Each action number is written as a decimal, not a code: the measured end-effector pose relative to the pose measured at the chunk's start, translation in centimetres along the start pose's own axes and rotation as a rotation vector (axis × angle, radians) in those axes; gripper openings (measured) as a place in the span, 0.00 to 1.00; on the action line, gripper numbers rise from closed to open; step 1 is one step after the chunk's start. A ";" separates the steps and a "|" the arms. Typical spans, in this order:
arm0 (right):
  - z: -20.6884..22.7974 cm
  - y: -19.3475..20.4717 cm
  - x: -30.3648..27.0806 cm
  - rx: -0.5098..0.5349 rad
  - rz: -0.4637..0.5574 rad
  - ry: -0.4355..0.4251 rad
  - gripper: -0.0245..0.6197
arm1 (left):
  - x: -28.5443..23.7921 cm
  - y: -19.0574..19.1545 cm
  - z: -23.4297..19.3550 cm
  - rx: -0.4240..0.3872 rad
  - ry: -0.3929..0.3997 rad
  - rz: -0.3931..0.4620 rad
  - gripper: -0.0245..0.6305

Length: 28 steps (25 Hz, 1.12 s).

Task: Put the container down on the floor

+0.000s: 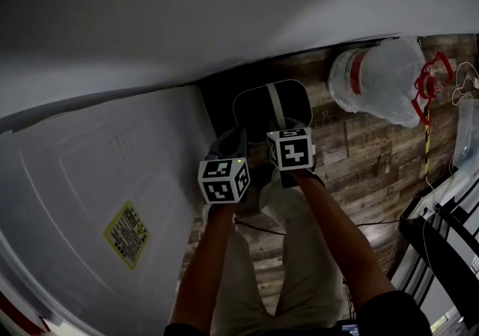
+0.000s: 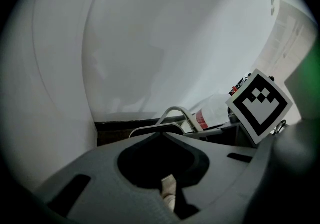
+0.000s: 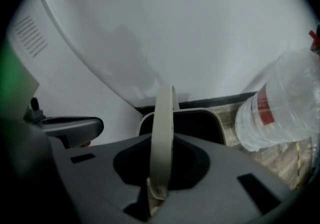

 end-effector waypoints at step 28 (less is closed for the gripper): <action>-0.6 2.3 -2.7 0.009 0.000 -0.002 0.09 | -0.8 2.0 -1.4 0.003 -0.002 -0.012 0.06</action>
Point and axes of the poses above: the fingertips, and each gripper's own axes: x backward along the fingers, z to its right, y out of its underside, the point moved 3 cm from there along x, backward along the fingers, and after that the axes turned 6 degrees about -z, right-handed, at the moved point
